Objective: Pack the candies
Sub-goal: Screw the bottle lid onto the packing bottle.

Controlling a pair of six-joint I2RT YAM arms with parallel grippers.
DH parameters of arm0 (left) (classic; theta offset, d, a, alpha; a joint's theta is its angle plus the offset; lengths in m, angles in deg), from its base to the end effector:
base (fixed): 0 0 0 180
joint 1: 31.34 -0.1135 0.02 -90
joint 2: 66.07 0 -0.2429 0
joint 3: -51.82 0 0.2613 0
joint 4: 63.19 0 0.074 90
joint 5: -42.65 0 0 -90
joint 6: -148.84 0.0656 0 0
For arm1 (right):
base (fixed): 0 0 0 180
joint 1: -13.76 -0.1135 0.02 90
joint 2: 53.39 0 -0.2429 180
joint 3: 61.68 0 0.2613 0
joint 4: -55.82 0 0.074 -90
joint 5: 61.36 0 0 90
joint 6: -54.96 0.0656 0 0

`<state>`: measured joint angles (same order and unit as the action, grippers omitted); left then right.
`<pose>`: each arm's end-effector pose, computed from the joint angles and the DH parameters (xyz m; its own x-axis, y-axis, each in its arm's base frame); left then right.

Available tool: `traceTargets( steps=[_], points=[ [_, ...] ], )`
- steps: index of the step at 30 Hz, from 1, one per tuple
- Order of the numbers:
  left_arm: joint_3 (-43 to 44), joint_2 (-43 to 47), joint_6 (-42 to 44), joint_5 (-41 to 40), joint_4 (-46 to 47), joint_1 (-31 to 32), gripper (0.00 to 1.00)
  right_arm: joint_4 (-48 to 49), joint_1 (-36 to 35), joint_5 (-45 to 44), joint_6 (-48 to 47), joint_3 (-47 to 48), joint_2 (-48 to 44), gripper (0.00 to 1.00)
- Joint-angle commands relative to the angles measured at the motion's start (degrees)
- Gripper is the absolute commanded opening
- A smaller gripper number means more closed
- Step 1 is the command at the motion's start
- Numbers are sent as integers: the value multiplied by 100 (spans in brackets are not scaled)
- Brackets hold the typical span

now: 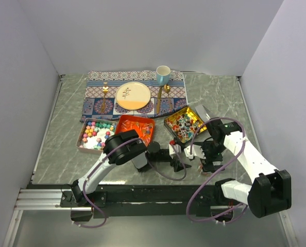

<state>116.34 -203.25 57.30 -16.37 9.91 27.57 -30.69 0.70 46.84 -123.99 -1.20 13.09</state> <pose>0.1809 -0.3654 0.0302 -0.0229 -0.0066 -0.9997 0.9997 0.0018 -0.0229 0.1678 0.0599 0.1727 0.1835 -0.9325 -0.3112 -0.9767 -0.2087 0.0495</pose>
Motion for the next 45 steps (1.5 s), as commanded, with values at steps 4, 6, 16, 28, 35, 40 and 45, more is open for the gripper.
traceTargets(
  steps=[4,6,16,28,35,40,45],
  points=[
    [-247,-625,532,901,363,427,96,-218,14,439,176,140,471,97],
    [-238,-634,419,892,407,550,96,-130,-82,518,185,149,515,96],
    [202,-713,-478,479,477,639,96,46,-645,1019,238,536,586,94],
    [729,-1056,-1085,540,389,639,96,678,-1067,1125,79,-210,-284,93],
    [159,-785,-893,611,820,569,100,872,-997,852,211,-440,-469,93],
    [-62,-547,-602,1075,645,446,62,1056,-900,581,272,-571,-513,99],
    [-289,-432,-549,1305,522,366,29,838,-593,475,334,-317,-347,100]
  ],
)
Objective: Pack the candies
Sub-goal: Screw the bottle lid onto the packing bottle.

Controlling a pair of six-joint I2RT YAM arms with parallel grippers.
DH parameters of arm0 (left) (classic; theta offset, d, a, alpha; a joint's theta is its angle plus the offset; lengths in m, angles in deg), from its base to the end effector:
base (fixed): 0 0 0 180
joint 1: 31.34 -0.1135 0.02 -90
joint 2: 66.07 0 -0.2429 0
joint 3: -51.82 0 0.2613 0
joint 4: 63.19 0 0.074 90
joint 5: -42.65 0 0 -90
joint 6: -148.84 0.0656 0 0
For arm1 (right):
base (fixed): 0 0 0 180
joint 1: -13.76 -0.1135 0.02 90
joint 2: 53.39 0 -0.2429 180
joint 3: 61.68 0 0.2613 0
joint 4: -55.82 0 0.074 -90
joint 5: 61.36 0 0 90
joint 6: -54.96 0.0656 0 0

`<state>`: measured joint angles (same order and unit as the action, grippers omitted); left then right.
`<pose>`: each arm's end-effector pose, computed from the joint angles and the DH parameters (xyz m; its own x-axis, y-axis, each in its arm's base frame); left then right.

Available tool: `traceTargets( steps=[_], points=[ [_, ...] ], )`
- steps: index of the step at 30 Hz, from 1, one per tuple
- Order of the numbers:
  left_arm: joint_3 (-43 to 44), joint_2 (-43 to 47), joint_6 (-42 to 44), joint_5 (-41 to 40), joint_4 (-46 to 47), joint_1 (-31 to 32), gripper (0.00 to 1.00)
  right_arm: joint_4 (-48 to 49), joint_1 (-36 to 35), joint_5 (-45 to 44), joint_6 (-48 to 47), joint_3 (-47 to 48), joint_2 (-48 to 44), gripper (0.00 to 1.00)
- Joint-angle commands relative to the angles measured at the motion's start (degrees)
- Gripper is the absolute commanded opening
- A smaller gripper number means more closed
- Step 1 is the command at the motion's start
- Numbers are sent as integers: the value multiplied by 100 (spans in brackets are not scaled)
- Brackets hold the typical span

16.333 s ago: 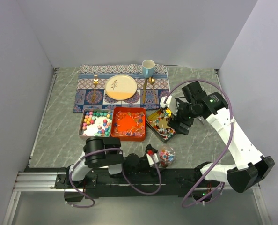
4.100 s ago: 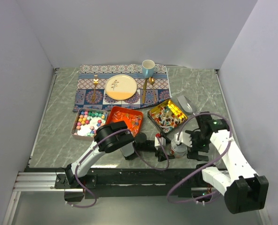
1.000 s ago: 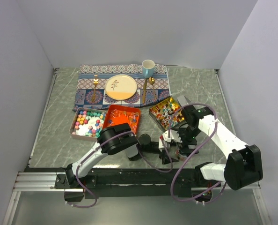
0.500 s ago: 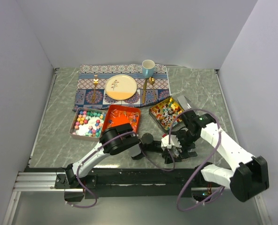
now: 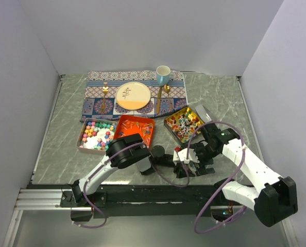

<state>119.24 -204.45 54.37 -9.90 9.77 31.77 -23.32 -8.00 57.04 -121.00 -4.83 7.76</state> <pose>0.1511 -0.3862 0.0322 -0.0609 -0.0168 -0.9980 0.9811 -0.1848 -0.0567 0.1541 0.0951 0.1758 0.3106 -0.8208 -0.4794 -0.9469 -0.3112 -0.0807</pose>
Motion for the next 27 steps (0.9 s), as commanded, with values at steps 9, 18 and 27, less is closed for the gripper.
traceTargets(
  steps=[9,18,27],
  points=[
    [-862,-118,-212,956,421,-229,3,-58,436,-1020,114,187,460,100],
    [-827,-356,-581,966,718,-387,1,4,480,-1065,368,90,380,100],
    [-748,-496,-722,896,702,-431,1,-638,506,-810,352,468,303,100]
  ],
)
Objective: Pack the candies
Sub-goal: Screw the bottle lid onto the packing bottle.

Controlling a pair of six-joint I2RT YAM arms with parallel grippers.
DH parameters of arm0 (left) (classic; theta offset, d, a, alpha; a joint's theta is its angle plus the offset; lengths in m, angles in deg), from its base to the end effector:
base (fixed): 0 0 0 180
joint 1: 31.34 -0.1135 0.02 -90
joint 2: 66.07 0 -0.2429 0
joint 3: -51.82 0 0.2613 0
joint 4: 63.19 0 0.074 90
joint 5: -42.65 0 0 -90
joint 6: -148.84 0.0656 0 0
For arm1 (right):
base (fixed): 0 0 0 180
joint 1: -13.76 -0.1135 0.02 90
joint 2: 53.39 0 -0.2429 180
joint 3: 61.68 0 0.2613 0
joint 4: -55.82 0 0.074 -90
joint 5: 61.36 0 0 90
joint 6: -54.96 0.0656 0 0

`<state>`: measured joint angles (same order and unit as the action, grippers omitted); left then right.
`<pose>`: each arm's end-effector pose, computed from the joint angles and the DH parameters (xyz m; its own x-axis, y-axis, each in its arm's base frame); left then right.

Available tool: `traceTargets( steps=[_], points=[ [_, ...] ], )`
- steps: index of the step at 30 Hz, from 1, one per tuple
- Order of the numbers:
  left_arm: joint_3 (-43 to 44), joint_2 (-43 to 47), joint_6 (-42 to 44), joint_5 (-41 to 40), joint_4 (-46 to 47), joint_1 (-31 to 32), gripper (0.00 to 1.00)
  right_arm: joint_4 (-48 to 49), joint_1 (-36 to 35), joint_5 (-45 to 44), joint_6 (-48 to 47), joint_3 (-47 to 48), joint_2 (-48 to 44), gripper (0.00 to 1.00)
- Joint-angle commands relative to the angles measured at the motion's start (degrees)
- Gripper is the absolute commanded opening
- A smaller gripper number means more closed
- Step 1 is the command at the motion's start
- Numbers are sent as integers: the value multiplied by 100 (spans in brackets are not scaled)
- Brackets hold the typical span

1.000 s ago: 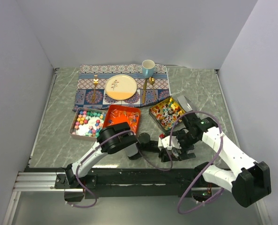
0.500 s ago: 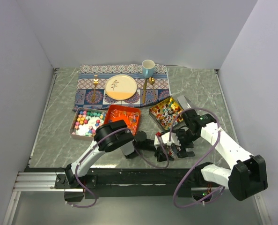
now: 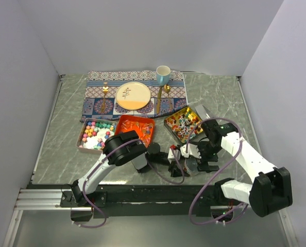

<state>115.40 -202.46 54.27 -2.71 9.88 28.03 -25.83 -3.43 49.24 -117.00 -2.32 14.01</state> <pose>0.1610 -0.3623 0.0320 -0.0750 0.0154 -0.9971 0.9673 -0.2416 -0.0765 0.1710 0.0771 0.1658 0.1421 -0.9262 -0.3491 -0.9849 -0.1676 0.0439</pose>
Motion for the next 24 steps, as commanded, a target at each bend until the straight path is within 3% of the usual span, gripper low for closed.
traceTargets(
  steps=[1,5,9,12,20,24],
  points=[
    [-320,-704,-746,185,691,-66,1,-387,49,-65,-58,138,-419,100],
    [-293,-730,-772,238,655,-75,1,-473,434,-241,-178,207,-649,100],
    [-284,-765,-808,255,620,-75,1,-659,735,390,-576,848,-719,100],
    [-249,-783,-764,212,541,-66,1,-571,595,699,-646,1077,-562,100],
    [-205,-800,-825,106,409,-101,1,-1406,-38,1385,-541,1843,563,100],
    [-118,-950,-1474,79,663,-215,1,-1406,-214,1341,-813,1720,678,100]
  ],
)
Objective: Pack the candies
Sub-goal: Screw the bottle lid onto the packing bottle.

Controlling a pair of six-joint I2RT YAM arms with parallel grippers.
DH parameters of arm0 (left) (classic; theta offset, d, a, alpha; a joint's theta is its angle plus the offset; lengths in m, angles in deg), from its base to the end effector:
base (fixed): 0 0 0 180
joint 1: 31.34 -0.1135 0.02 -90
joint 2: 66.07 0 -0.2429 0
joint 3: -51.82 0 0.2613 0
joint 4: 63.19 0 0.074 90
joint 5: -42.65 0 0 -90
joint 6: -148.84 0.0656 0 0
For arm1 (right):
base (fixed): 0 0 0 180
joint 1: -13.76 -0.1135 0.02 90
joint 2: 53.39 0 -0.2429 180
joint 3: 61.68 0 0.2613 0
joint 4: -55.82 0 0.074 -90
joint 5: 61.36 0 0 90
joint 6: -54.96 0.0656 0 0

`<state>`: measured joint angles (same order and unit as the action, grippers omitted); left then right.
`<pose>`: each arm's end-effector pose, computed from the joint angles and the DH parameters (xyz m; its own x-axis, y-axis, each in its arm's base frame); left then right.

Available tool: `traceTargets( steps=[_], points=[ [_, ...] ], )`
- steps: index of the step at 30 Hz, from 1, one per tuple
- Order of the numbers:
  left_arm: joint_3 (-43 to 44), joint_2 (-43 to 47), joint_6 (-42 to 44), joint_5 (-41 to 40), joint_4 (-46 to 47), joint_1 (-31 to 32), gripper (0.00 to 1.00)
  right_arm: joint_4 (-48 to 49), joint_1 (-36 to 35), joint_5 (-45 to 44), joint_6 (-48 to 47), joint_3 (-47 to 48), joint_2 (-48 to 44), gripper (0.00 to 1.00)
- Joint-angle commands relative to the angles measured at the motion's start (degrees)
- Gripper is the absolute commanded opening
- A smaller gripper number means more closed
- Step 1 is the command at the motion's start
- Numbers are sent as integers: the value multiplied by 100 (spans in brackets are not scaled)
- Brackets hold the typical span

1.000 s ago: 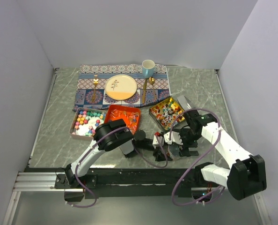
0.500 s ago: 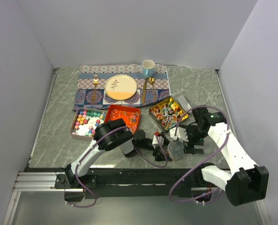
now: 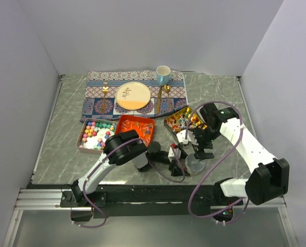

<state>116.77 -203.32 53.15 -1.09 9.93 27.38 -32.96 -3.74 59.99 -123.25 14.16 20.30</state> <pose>0.1657 -0.3640 0.0312 -0.0884 0.0135 -0.9960 0.9620 -0.2584 -0.0888 0.2001 0.0989 0.2266 0.2561 -0.8143 -0.5209 -0.9605 -0.2749 -0.0425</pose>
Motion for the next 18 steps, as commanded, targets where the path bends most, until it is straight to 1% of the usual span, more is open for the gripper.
traceTargets(
  steps=[1,2,6,14,18],
  points=[
    [-246,-908,-1512,5,747,-168,1,-702,-219,231,-145,80,84,100],
    [-272,-952,-1775,-29,835,-185,1,-711,-245,161,-110,89,128,100],
    [-325,-1005,-1962,-73,941,-194,1,-711,-254,-103,-179,-16,111,100],
    [-299,-1041,-1778,-284,670,-203,1,-720,-263,-156,-232,-446,-65,100],
    [-316,-1058,-1733,-346,572,-194,1,-720,-272,-349,-268,-728,-372,100]
  ],
)
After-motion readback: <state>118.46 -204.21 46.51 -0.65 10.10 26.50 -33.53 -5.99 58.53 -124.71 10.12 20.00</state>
